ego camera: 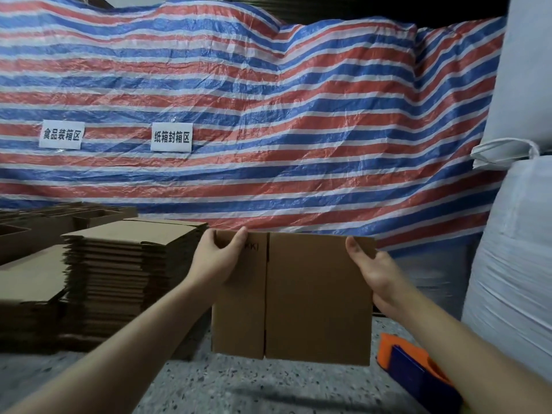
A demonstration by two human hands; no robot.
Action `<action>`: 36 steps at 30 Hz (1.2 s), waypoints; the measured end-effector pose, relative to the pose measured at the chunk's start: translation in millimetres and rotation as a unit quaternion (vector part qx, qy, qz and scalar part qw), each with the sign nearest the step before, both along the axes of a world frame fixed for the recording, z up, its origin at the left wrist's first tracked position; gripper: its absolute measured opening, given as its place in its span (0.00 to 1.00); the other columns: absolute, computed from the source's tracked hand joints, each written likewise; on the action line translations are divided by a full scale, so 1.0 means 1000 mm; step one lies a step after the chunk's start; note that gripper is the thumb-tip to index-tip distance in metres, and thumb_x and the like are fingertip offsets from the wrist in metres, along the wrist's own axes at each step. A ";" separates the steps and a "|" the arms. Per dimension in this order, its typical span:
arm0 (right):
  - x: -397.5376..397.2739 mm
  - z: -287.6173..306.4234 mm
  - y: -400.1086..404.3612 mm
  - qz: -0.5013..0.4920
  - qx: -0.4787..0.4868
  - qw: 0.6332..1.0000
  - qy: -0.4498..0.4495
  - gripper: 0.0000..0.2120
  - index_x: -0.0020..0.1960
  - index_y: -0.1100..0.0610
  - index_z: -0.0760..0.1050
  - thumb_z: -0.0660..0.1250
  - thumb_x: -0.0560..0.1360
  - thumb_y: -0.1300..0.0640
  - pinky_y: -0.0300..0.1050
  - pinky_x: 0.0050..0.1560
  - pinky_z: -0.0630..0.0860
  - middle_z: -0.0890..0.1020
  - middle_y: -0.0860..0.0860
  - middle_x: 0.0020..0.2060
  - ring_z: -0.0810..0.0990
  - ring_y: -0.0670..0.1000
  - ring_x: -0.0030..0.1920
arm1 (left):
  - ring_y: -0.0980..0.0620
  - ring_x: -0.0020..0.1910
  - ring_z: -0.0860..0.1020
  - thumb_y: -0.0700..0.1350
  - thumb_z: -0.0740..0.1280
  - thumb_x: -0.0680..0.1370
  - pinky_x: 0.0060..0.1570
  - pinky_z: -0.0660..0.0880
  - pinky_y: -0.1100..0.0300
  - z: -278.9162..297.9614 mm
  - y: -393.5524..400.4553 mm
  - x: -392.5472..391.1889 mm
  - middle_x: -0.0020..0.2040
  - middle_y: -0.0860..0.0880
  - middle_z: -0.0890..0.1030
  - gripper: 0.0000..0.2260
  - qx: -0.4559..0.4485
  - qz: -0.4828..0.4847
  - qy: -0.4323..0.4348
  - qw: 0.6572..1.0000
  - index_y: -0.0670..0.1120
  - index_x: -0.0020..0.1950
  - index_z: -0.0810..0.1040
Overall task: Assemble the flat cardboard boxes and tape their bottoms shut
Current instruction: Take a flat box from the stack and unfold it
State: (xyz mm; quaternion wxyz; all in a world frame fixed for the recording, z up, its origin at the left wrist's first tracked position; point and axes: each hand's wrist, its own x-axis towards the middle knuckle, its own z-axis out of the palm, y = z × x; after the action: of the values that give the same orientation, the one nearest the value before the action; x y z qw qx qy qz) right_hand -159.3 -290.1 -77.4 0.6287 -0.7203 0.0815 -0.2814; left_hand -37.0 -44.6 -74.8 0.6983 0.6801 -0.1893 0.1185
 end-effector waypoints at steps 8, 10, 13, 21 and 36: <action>-0.022 -0.054 0.006 0.039 0.053 0.998 -0.002 0.26 0.52 0.53 0.86 0.73 0.64 0.35 0.62 0.64 0.76 0.87 0.55 0.52 0.86 0.57 0.55 | 0.53 0.44 0.82 0.59 0.72 0.73 0.38 0.75 0.60 -0.050 -0.004 -0.010 0.45 0.49 0.83 0.14 -0.021 -0.021 0.050 0.998 0.50 0.49 0.78; -0.024 -0.061 0.009 0.045 0.058 0.997 0.002 0.22 0.50 0.51 0.87 0.71 0.66 0.36 0.62 0.65 0.76 0.87 0.54 0.52 0.86 0.55 0.54 | 0.52 0.45 0.82 0.58 0.72 0.73 0.39 0.75 0.60 -0.056 -0.005 -0.009 0.47 0.48 0.83 0.14 -0.018 -0.026 0.055 0.998 0.50 0.50 0.78; -0.024 -0.066 0.013 0.049 0.052 0.997 0.003 0.16 0.47 0.44 0.86 0.69 0.67 0.36 0.62 0.66 0.75 0.87 0.52 0.51 0.85 0.54 0.55 | 0.53 0.47 0.81 0.60 0.70 0.74 0.39 0.74 0.59 -0.060 -0.005 -0.009 0.48 0.48 0.82 0.15 -0.018 -0.033 0.057 0.998 0.51 0.52 0.77; -0.026 -0.062 -0.001 0.117 0.117 0.986 -0.035 0.31 0.62 0.46 0.82 0.52 0.77 0.28 0.52 0.56 0.82 0.83 0.58 0.62 0.82 0.57 0.63 | 0.52 0.49 0.80 0.62 0.66 0.76 0.42 0.75 0.56 -0.059 -0.013 -0.012 0.51 0.50 0.81 0.14 -0.028 -0.033 0.087 0.995 0.55 0.54 0.72; -0.032 -0.041 -0.003 0.190 0.140 0.971 0.035 0.26 0.63 0.61 0.79 0.61 0.75 0.43 0.54 0.52 0.79 0.83 0.60 0.49 0.82 0.56 0.50 | 0.52 0.52 0.76 0.57 0.61 0.80 0.45 0.70 0.57 -0.053 -0.016 -0.015 0.51 0.51 0.81 0.11 -0.017 -0.100 0.116 0.988 0.54 0.57 0.76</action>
State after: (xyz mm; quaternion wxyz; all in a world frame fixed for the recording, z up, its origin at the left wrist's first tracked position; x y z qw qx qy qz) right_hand -191.1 -293.6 -118.6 0.7618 -0.6370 0.0039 -0.1176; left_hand -51.5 -60.5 -128.1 0.7351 0.6550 -0.1723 -0.0287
